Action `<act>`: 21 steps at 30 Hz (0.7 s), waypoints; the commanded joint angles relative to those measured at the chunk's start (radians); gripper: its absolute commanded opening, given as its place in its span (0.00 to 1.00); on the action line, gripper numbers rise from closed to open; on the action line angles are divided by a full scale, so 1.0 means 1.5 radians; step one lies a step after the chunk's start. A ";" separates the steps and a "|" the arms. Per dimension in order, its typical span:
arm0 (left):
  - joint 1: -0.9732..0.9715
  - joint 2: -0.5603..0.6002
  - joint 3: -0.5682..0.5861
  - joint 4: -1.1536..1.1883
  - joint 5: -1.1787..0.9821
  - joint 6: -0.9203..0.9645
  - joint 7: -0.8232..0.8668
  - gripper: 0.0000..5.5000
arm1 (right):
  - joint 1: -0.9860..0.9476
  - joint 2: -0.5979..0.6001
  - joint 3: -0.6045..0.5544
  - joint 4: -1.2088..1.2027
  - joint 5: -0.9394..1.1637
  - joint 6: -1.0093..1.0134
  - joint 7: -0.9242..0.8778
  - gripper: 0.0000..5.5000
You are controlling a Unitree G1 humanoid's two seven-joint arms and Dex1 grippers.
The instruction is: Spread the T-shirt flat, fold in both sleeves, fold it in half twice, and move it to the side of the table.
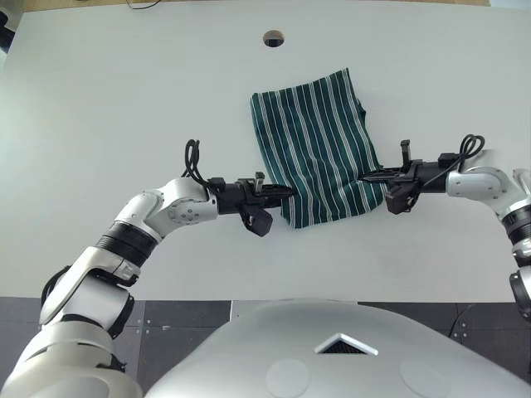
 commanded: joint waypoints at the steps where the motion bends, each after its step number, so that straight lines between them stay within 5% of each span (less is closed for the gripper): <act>1: 0.023 -0.006 -0.018 0.029 0.015 -0.004 -0.032 0.02 | 0.017 0.009 0.028 0.008 0.009 0.022 0.042 0.02; 4: 0.035 -0.002 -0.024 0.021 -0.045 0.011 -0.084 0.02 | 0.033 0.004 0.031 -0.019 0.111 0.053 0.104 0.02; 9: 0.122 0.139 -0.033 -0.266 -0.493 0.380 -0.414 0.02 | 0.135 -0.083 0.004 -0.339 0.548 0.413 0.355 0.02; 15: 0.163 0.244 0.049 -0.487 -0.699 0.604 -0.520 0.02 | 0.206 -0.147 -0.069 -0.529 0.690 0.624 0.420 0.02; 21: 0.221 0.201 0.137 -0.467 -0.728 0.613 -0.520 0.02 | 0.231 -0.114 -0.107 -0.591 0.684 0.696 0.428 0.02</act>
